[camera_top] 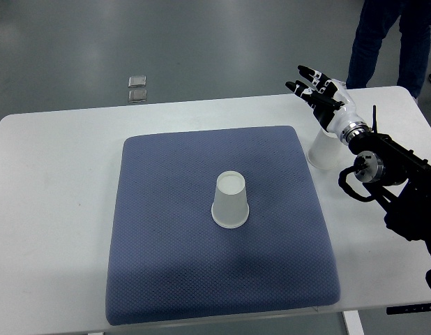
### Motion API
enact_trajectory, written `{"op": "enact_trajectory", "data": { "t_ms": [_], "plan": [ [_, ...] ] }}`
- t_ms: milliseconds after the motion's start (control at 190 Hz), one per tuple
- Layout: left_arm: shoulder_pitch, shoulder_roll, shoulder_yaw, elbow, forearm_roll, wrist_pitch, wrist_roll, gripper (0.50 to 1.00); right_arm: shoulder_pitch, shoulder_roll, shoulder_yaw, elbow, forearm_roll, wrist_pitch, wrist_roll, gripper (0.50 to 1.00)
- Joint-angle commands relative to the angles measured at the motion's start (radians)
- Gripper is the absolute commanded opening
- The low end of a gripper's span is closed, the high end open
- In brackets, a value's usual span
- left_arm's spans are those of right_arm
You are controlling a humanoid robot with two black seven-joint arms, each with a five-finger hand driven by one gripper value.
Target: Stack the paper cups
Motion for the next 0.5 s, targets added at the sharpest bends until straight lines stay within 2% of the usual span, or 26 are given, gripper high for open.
{"op": "enact_trajectory", "data": {
  "t_ms": [0, 331, 494],
  "plan": [
    [0.002, 0.000, -0.001, -0.004, 0.001, -0.001, 0.001, 1.000, 0.003, -0.003, 0.002, -0.001, 0.000, 0.000, 0.000, 0.919],
    [0.015, 0.000, -0.001, 0.005, -0.002, 0.002, 0.001, 1.000, 0.001, 0.000, 0.002, -0.001, 0.000, 0.001, 0.000, 0.919],
    [0.011, 0.000, -0.001, 0.005, -0.002, 0.002, 0.001, 1.000, 0.000, 0.000, 0.002, -0.001, 0.000, 0.035, 0.002, 0.919]
  ]
}}
